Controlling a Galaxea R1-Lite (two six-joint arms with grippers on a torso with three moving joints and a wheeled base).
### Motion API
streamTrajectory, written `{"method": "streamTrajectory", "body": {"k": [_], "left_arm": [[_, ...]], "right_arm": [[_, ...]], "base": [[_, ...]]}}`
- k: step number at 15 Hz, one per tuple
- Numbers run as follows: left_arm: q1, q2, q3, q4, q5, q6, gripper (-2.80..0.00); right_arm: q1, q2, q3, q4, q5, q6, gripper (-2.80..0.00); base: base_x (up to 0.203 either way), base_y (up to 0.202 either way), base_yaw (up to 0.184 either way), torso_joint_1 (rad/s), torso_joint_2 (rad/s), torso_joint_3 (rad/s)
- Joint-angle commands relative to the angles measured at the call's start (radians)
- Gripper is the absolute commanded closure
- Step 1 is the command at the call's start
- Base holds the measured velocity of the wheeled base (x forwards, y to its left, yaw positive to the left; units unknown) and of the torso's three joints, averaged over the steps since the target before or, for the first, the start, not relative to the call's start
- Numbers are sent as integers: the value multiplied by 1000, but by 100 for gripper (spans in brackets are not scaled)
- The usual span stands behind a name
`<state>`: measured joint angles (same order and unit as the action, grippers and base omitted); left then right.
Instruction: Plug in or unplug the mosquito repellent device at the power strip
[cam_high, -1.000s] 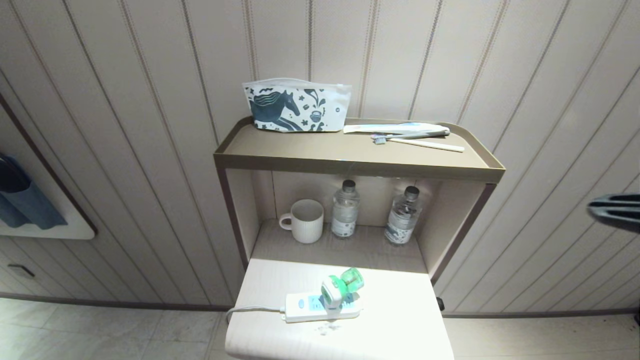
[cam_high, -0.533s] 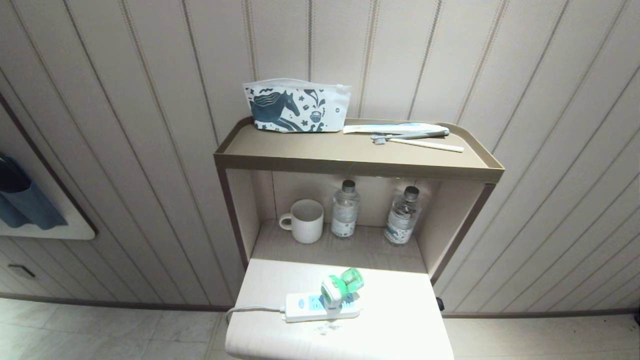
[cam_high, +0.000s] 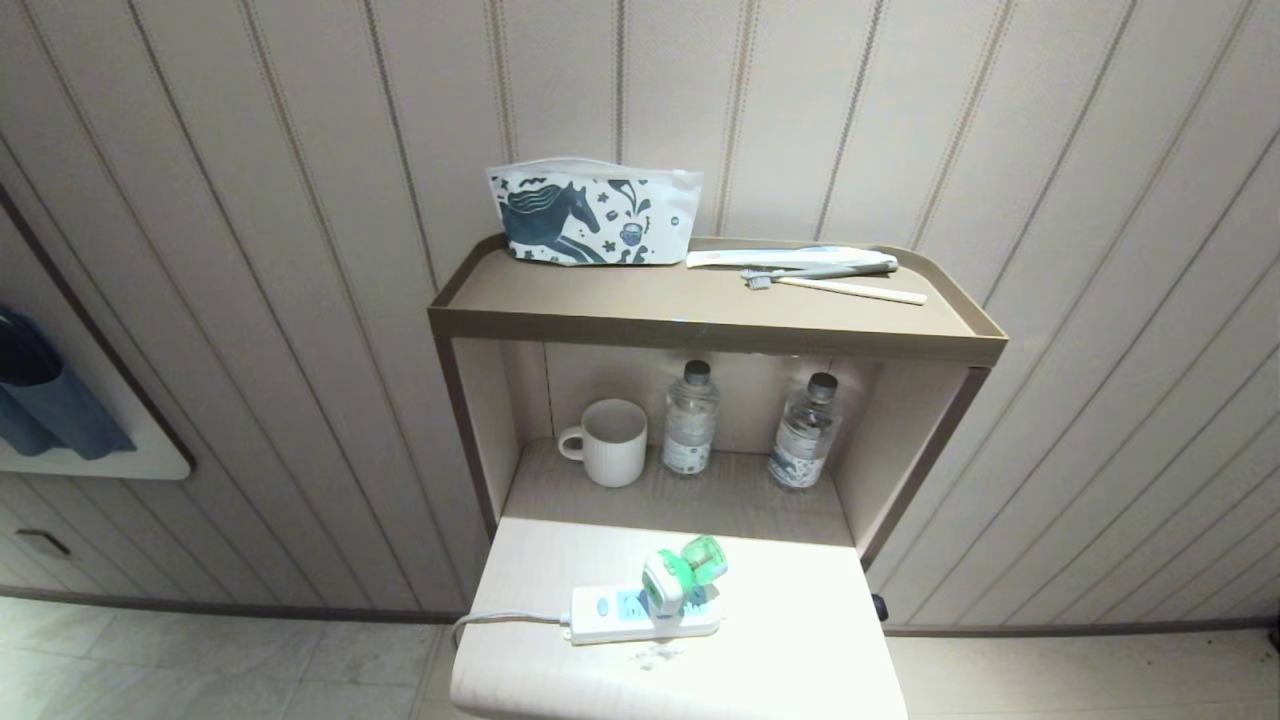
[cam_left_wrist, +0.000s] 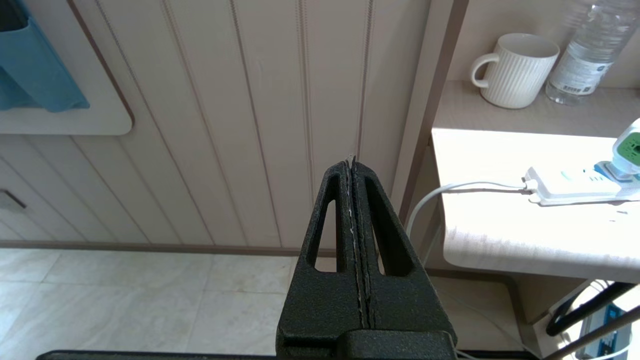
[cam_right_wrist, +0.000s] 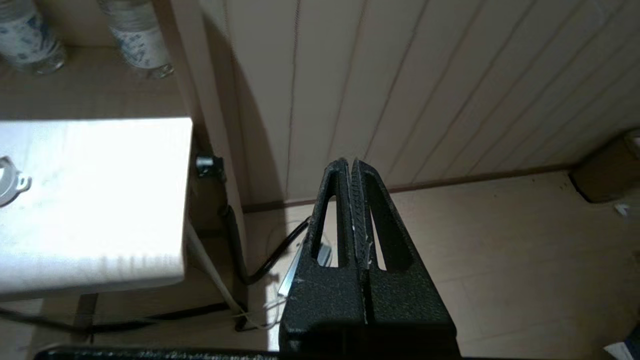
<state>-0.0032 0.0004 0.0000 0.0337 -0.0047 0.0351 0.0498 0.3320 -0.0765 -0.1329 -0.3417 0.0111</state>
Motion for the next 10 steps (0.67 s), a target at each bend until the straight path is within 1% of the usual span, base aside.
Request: {"method": "streamTrajectory", "body": {"k": [1,2,3,4,5,6,7,9,10], "left_arm": [[0,0,0,0,0,0,0],[0,0,0,0,0,0,0],[0,0,0,0,0,0,0],[0,0,0,0,0,0,0],[0,0,0,0,0,0,0],[0,0,0,0,0,0,0],[0,0,0,0,0,0,0],[0,0,0,0,0,0,0],[0,0,0,0,0,0,0]], "right_arm": [[-74,-107,51,-2,16,-4,0],[-79,-119,60,-3,54,-12,0],[-77,-123,62,-4,146,-19,0],[-74,-126,64,-5,175,-25,0],[-74,-126,64,-5,175,-25,0],[-70,-137,66,19,201,-42,0],[-65,-175,68,61,262,-66,0],[-58,-304,72,114,340,-87,0],[-55,-328,74,139,374,-98,0]], "base": [[0,0,0,0,0,0],[0,0,0,0,0,0],[0,0,0,0,0,0],[0,0,0,0,0,0],[0,0,0,0,0,0],[0,0,0,0,0,0],[0,0,0,0,0,0],[0,0,0,0,0,0],[0,0,0,0,0,0]]}}
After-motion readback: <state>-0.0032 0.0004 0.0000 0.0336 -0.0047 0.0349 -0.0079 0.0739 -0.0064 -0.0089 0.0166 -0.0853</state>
